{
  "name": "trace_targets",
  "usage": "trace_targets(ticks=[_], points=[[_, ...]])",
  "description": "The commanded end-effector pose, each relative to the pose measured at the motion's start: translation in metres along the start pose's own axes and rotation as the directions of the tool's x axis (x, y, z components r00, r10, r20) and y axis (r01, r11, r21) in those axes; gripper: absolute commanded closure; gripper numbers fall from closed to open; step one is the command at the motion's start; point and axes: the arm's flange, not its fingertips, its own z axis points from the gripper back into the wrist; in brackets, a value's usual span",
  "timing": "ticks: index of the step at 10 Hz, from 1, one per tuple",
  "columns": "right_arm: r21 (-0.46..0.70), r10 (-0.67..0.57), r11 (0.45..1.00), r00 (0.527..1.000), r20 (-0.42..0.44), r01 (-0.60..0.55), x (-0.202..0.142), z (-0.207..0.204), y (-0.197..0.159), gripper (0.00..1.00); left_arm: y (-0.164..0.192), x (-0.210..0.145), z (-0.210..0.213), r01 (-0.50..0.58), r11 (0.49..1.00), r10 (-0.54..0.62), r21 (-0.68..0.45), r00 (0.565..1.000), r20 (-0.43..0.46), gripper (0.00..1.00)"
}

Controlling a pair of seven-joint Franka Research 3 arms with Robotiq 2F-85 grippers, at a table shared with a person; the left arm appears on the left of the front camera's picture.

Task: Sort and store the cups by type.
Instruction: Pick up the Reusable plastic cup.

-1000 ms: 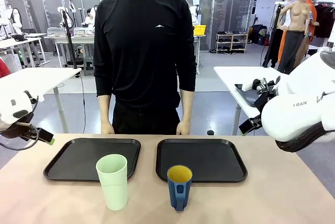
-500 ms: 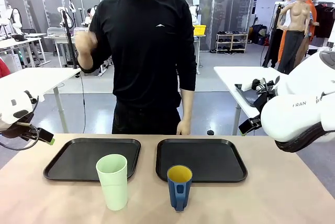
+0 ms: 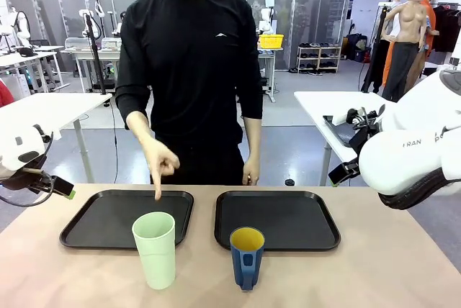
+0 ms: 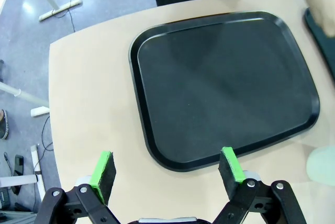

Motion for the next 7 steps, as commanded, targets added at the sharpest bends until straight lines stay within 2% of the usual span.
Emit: trace_targets(ticks=[1,7], points=[[0.001,-0.003,1.0,1.0,0.002,0.003,-0.0014,-0.0006,-0.0007,0.0,0.0011,-0.0004,-0.0002,0.006,1.0,-0.006,0.001,1.0,-0.001,0.0],[0.001,-0.003,1.0,1.0,0.002,0.003,-0.0014,-0.0006,-0.0007,0.0,0.0011,-0.0004,-0.0002,0.006,1.0,-0.006,0.001,1.0,-0.001,0.0]])
